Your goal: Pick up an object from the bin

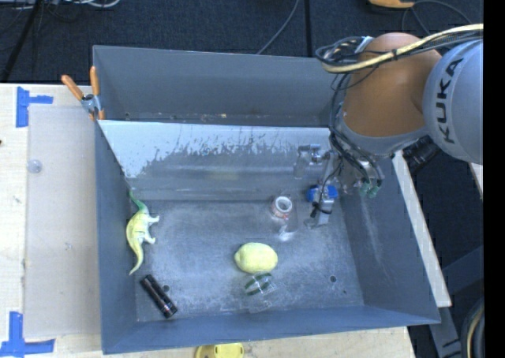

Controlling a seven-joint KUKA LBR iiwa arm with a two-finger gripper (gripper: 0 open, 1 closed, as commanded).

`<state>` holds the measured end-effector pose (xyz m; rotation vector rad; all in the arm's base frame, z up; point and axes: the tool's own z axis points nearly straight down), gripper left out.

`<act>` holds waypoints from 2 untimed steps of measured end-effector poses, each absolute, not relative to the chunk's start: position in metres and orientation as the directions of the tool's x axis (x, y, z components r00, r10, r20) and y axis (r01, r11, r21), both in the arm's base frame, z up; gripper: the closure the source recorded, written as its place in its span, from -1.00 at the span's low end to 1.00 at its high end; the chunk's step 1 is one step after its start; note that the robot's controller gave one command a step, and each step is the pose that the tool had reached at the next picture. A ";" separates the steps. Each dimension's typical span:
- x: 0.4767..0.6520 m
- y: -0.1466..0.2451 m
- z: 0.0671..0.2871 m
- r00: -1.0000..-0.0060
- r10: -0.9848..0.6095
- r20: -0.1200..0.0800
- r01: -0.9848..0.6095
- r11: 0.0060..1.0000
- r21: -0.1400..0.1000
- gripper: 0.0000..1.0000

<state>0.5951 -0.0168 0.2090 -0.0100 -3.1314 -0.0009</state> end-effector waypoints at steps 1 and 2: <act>0.596 -0.017 0.214 -1.000 0.006 0.002 0.006 1.000 0.000 -1.00; 0.565 0.029 0.162 -1.000 -0.022 0.005 -0.022 1.000 0.000 -1.00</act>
Offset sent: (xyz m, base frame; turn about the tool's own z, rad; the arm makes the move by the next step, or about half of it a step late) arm -0.0416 0.0656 -0.0670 -0.0404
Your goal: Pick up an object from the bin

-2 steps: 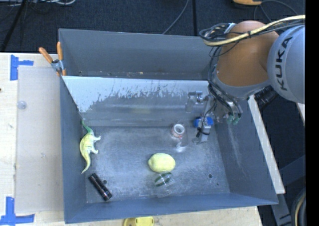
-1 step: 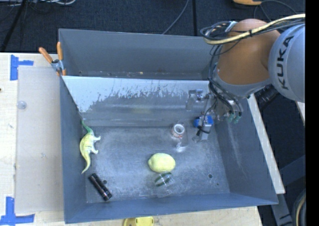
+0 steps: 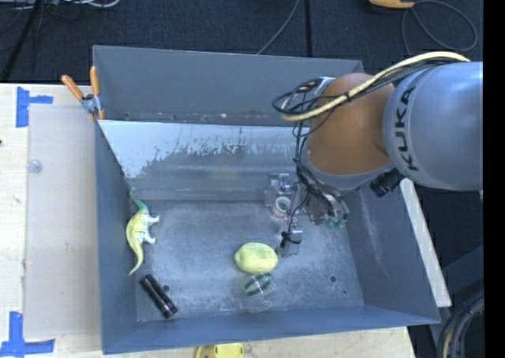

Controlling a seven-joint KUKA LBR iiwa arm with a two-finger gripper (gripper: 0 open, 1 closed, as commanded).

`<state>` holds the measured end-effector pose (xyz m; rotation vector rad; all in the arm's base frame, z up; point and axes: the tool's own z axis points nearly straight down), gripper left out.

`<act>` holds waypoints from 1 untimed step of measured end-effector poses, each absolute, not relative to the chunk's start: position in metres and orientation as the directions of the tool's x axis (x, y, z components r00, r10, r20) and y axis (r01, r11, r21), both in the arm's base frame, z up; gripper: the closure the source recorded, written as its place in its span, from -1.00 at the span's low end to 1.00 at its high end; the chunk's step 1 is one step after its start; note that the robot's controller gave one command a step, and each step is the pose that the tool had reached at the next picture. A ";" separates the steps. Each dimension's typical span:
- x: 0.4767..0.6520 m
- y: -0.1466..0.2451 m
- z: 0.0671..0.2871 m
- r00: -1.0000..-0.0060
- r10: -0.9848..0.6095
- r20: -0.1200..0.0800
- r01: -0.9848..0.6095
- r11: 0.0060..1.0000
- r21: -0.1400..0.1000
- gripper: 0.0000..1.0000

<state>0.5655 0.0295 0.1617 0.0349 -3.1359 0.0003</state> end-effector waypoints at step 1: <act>0.550 0.052 0.136 -0.998 -0.065 0.014 -0.065 0.998 0.004 -1.00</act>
Offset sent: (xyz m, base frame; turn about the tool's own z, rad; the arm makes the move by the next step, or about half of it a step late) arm -0.0389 -0.0101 -0.0746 -0.1461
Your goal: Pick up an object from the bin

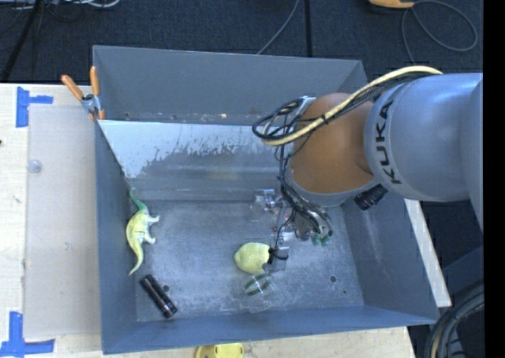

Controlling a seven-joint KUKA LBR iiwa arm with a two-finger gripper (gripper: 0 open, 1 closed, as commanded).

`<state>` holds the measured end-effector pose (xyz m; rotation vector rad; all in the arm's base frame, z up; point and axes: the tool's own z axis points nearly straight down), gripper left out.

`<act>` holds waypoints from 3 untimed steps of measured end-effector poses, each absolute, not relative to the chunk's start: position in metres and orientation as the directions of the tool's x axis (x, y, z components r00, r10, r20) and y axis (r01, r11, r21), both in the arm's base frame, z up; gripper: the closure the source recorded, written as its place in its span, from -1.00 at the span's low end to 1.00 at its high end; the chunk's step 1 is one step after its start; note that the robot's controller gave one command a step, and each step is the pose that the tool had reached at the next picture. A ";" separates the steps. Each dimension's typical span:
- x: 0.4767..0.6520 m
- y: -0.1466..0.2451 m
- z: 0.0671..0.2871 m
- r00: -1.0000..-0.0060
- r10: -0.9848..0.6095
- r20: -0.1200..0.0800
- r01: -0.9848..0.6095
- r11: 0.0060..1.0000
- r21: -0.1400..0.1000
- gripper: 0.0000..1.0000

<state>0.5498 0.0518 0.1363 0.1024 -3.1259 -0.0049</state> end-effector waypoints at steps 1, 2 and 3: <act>0.546 0.044 0.136 -0.996 -0.085 0.005 -0.085 0.996 0.002 -1.00; 0.562 0.051 0.083 -0.985 -0.173 0.009 -0.173 0.985 0.003 -1.00; 0.498 0.050 0.069 -0.995 -0.097 0.009 -0.097 0.995 0.003 1.00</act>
Offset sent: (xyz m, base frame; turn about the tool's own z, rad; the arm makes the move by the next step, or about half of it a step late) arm 0.0157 0.0039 -0.0663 -0.1227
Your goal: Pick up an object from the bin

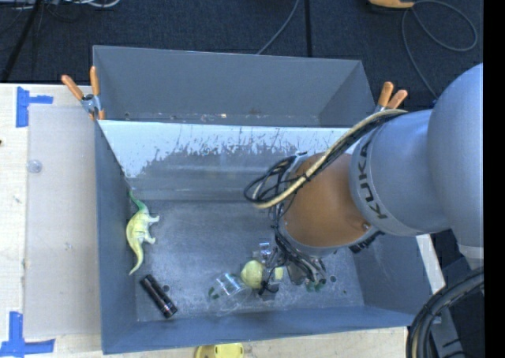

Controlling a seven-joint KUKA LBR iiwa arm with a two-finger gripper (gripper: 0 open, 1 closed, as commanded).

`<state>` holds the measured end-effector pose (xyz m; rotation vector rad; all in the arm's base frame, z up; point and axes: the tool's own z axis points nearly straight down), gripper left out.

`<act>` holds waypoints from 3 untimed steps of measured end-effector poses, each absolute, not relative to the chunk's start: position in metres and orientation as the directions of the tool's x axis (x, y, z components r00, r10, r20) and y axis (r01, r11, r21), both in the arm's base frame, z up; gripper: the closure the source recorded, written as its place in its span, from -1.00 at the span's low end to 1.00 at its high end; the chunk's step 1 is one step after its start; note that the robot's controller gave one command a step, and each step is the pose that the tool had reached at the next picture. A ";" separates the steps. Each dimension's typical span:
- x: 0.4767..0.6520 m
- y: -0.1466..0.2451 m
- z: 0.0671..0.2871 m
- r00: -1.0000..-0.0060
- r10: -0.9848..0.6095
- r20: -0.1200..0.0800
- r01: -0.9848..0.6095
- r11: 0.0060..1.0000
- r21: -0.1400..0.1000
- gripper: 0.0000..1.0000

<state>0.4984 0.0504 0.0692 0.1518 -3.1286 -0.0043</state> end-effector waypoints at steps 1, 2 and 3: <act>0.498 0.050 0.069 -0.995 -0.097 0.009 -0.097 0.995 0.003 1.00; 0.509 0.055 0.169 -0.999 -0.050 0.010 -0.050 0.999 0.003 1.00; 0.509 0.055 0.169 -0.999 -0.050 0.010 -0.050 0.999 0.003 1.00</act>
Offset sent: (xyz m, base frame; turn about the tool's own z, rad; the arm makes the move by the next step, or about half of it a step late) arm 0.0106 0.0046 0.1002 0.0489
